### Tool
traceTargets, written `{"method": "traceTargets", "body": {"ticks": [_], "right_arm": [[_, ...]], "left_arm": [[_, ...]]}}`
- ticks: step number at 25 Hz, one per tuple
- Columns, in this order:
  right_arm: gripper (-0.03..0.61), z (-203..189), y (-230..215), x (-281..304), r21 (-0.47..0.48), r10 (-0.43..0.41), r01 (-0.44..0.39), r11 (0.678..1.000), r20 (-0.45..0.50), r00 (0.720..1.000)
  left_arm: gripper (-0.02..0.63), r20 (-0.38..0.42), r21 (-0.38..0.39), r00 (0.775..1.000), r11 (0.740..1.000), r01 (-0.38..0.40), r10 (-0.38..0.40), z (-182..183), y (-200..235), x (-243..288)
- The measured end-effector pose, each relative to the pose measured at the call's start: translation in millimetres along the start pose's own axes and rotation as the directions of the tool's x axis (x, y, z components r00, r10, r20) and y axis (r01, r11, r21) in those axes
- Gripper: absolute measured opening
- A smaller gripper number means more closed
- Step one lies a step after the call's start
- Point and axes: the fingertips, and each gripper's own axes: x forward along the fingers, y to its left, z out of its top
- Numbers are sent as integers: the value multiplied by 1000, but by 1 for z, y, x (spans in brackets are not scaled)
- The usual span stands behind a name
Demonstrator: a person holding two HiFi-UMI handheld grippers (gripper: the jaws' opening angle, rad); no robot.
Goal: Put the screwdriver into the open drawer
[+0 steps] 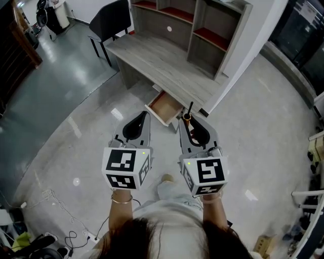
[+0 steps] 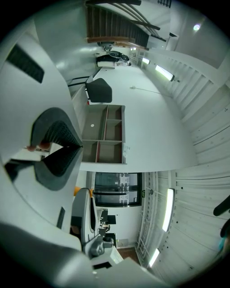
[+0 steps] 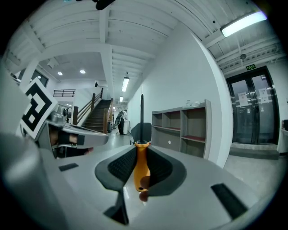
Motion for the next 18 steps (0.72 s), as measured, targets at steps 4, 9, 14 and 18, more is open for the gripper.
{"method": "traceTargets", "body": {"ticks": [4, 9, 14, 18], "right_arm": [[85, -7, -17, 21, 1, 11, -11, 1000, -10, 1000], [84, -13, -36, 44, 6, 38, -38, 999, -20, 999], [84, -24, -45, 59, 23, 60, -59, 998, -39, 997], [84, -33, -41, 73, 30, 74, -73, 997, -61, 995]], "left_arm": [[17, -3, -12, 1000, 1000, -22, 22, -1, 8, 25], [17, -8, -20, 998, 998, -61, 61, 2, 14, 52], [17, -34, -29, 994, 994, -107, 106, -5, 24, 61], [17, -54, -39, 991, 991, -128, 126, -12, 39, 64]]}}
